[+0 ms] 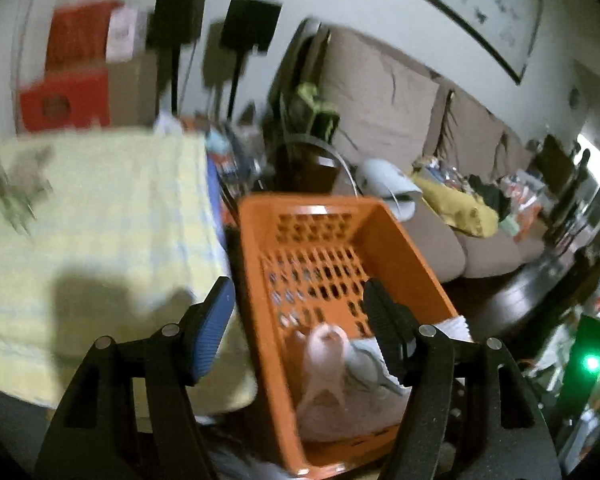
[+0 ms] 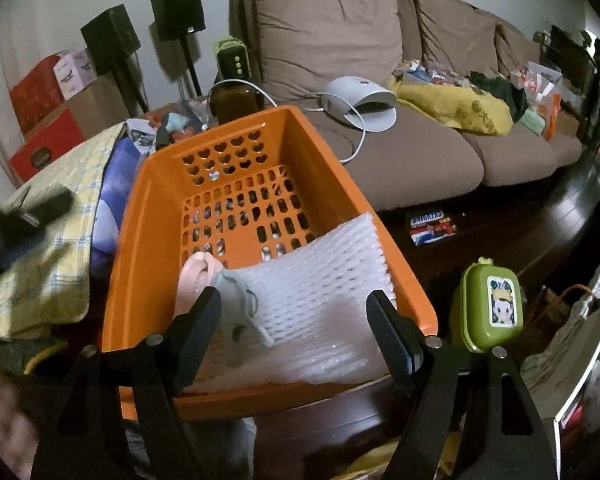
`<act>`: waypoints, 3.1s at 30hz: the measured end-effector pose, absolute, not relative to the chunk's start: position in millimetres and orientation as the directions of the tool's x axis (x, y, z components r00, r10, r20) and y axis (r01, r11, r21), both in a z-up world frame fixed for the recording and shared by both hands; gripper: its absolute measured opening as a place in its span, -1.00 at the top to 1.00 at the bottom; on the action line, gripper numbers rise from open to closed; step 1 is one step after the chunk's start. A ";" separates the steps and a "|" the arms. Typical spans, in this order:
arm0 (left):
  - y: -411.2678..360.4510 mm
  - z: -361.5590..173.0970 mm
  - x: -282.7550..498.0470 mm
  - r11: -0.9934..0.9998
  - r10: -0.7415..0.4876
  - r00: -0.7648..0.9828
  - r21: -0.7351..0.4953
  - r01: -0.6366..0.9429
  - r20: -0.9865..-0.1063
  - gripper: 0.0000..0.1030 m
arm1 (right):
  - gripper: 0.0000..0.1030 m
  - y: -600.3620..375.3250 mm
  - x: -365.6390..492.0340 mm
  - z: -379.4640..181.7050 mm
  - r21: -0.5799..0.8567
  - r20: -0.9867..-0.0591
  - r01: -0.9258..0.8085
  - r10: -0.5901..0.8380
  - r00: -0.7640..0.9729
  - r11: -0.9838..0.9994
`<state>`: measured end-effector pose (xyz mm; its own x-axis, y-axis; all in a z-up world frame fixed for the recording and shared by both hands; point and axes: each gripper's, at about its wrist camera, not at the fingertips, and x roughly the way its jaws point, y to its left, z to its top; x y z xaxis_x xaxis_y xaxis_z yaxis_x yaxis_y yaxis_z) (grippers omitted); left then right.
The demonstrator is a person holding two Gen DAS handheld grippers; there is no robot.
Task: Organize objects
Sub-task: 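Open the left gripper releasing the pink clip while the right gripper releases the grey-blue clip, then move both open grippers away from the basket toward the table, then grasp the grey metal clip with the left gripper while the right gripper grasps the green clip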
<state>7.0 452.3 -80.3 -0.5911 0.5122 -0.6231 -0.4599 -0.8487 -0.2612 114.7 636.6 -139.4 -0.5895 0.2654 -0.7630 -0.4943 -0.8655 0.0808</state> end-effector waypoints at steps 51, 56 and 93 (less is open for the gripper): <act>13.5 -78.7 -104.9 -0.929 0.256 -0.597 -0.365 0.066 -0.760 -0.56 | 0.32 433.2 41.4 -34.9 0.024 -0.695 -0.059 0.026 -0.718 -0.998; 7.6 -110.3 -115.5 -0.939 0.249 -0.529 -0.335 0.072 -0.811 -0.56 | 0.24 385.4 -12.4 -52.8 0.075 -0.715 0.065 -0.099 -0.692 -0.995; -0.1 -122.4 -141.8 -0.933 0.275 -0.456 -0.350 0.087 -0.846 -0.56 | 0.41 288.7 -102.6 -122.3 0.068 -0.816 0.174 -0.155 -0.557 -0.982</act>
<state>-141.8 -0.1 -122.4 -0.4562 0.2748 -0.8464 0.0868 -0.9329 -0.3496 -102.6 288.7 -122.3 -0.5574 -0.1550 -0.8156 0.1743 -0.9824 0.0675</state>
